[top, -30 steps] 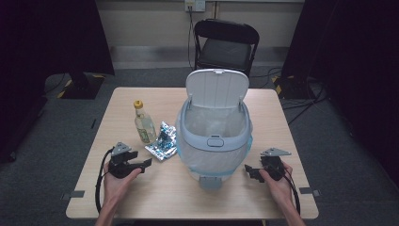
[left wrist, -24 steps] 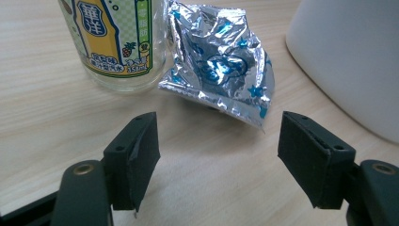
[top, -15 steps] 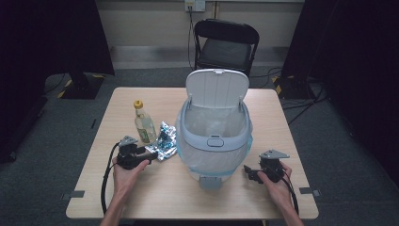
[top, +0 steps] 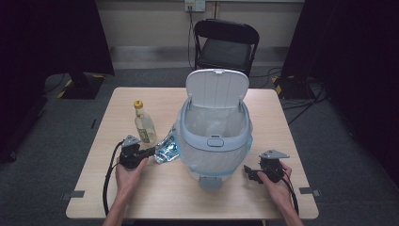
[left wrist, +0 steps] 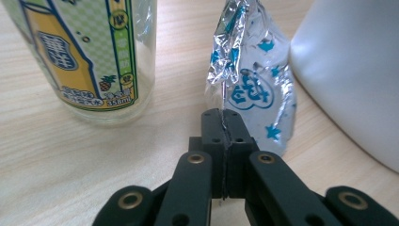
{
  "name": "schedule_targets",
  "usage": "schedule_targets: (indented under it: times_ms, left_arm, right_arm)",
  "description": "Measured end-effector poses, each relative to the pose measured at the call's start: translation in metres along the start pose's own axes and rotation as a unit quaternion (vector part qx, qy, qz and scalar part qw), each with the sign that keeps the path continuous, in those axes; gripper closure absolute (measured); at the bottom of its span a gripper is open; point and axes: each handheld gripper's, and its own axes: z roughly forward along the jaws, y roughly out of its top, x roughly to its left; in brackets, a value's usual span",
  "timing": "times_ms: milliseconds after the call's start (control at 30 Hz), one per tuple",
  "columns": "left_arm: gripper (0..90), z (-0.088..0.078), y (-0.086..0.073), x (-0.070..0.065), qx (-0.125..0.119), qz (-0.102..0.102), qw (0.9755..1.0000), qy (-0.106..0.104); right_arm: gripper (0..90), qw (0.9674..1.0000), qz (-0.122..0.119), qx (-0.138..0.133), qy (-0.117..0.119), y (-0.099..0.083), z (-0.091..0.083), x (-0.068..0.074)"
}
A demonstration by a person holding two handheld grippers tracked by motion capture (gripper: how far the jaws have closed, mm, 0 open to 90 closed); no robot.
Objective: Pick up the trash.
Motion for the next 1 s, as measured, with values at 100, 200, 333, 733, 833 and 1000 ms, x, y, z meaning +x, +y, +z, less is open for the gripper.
schedule_targets:
  times_ms: [100, 200, 333, 733, 833, 1000]
  left_arm:
    - [90.0, -0.01, 0.001, -0.001, -0.013, 0.008, 0.9998, 0.009]
    - [90.0, -0.017, 0.0, 0.0, -0.025, 0.004, 0.9996, 0.011]
    - [90.0, -0.027, -0.006, 0.005, -0.045, -0.012, 0.9988, 0.017]
    - [90.0, -0.042, -0.007, 0.011, -0.075, -0.025, 0.9969, 0.006]
    - [90.0, -0.048, -0.006, 0.01, -0.083, -0.02, 0.9963, 0.003]
    - [90.0, -0.058, -0.006, 0.009, -0.094, -0.012, 0.9955, -0.003]
  right_arm:
    - [16.9, 1.0, 0.0, 0.0, 0.0, 0.0, 0.0, 0.0]
    - [16.8, 1.0, 0.0, 0.0, 0.0, 0.0, 0.0, 0.0]
    - [16.9, 1.0, 0.0, 0.0, 0.0, 0.0, 0.0, 0.0]
    - [16.9, 1.0, 0.0, 0.0, 0.0, 0.0, 0.0, 0.0]
    - [16.9, 1.0, 0.0, 0.0, 0.0, 0.0, 0.0, 0.0]
    - [16.9, 1.0, 0.0, 0.0, 0.0, 0.0, 0.0, 0.0]
